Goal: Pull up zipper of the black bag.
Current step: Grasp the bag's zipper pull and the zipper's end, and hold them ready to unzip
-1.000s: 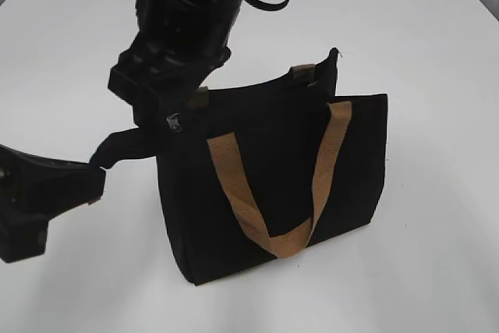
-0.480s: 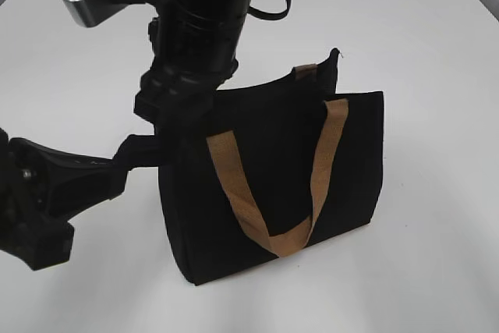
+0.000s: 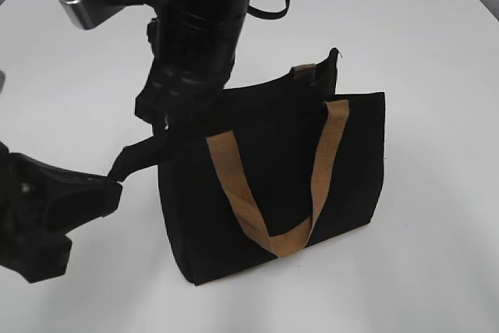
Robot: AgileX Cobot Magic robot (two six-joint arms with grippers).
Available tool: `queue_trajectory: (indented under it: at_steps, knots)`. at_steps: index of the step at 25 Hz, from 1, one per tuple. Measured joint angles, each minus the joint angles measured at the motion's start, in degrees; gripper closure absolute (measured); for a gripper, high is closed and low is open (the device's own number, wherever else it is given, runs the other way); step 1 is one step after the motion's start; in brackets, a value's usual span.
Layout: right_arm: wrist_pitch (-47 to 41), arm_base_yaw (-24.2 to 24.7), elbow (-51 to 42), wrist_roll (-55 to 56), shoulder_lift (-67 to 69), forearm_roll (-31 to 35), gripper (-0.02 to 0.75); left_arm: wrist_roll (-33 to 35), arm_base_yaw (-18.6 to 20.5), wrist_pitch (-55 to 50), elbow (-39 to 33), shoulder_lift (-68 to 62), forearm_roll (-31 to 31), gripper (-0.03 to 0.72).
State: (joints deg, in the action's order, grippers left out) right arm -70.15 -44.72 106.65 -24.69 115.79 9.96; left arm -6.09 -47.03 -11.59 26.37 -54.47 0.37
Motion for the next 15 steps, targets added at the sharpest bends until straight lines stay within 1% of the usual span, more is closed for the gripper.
queue_trajectory:
  at_steps: [3, 10, 12, 15]
  knots:
    - [0.0, 0.0, 0.0, 0.0, -1.2, -0.2, 0.739, 0.0, 0.0, -2.6, 0.0, 0.0, -1.8, 0.664]
    - [-0.1, 0.0, 0.0, -0.1, -5.4, -2.2, 0.739, -0.7, 0.6, -5.4, 0.0, 0.0, -3.1, 0.664]
    - [-0.1, 0.1, 0.0, -0.1, -5.9, -3.1, 0.739, -0.9, 2.2, -6.3, 0.0, 0.0, -3.2, 0.664]
    - [-0.1, 0.1, 0.0, 0.2, -6.0, -4.0, 0.739, -1.1, 6.1, -7.6, 0.0, 0.0, -3.2, 0.664]
